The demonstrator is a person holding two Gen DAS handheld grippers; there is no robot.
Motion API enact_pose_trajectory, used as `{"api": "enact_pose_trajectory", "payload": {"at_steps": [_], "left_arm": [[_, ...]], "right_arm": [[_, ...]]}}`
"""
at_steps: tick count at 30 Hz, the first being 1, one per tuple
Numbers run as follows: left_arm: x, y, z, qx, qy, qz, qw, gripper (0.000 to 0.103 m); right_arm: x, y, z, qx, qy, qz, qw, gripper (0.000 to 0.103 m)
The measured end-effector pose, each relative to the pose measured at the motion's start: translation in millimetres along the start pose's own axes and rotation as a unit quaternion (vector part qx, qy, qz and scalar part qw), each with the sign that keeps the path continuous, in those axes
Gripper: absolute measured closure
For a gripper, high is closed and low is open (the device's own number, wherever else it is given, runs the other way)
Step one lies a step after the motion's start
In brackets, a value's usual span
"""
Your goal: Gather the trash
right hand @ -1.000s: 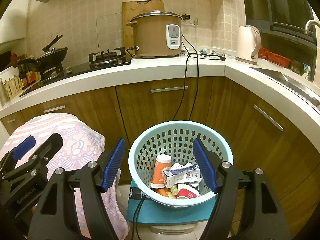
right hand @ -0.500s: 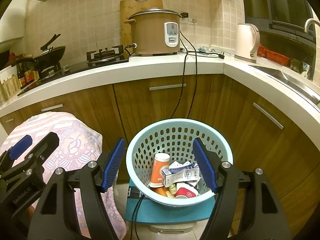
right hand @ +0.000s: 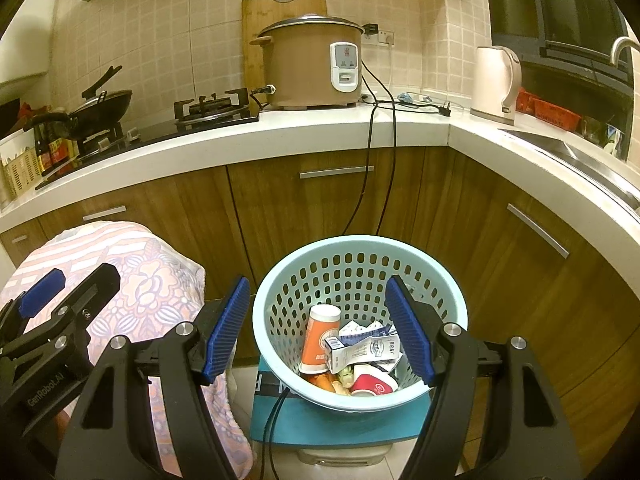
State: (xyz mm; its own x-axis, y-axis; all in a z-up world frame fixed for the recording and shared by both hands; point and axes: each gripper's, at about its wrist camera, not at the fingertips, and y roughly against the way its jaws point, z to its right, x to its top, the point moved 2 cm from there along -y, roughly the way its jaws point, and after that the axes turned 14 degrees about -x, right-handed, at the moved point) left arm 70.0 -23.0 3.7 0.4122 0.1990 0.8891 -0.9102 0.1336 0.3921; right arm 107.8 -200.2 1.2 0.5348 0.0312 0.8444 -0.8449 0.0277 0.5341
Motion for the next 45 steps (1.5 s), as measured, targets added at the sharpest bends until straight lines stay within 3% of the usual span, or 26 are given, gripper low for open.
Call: {"api": "enact_pose_trajectory", "payload": {"at_steps": [45], "left_arm": [[-4, 5, -10, 0.007, -0.008, -0.009, 0.9999, 0.011]], "right_arm": [[-1, -6, 1, 0.007, -0.004, -0.008, 1.0, 0.037]]}}
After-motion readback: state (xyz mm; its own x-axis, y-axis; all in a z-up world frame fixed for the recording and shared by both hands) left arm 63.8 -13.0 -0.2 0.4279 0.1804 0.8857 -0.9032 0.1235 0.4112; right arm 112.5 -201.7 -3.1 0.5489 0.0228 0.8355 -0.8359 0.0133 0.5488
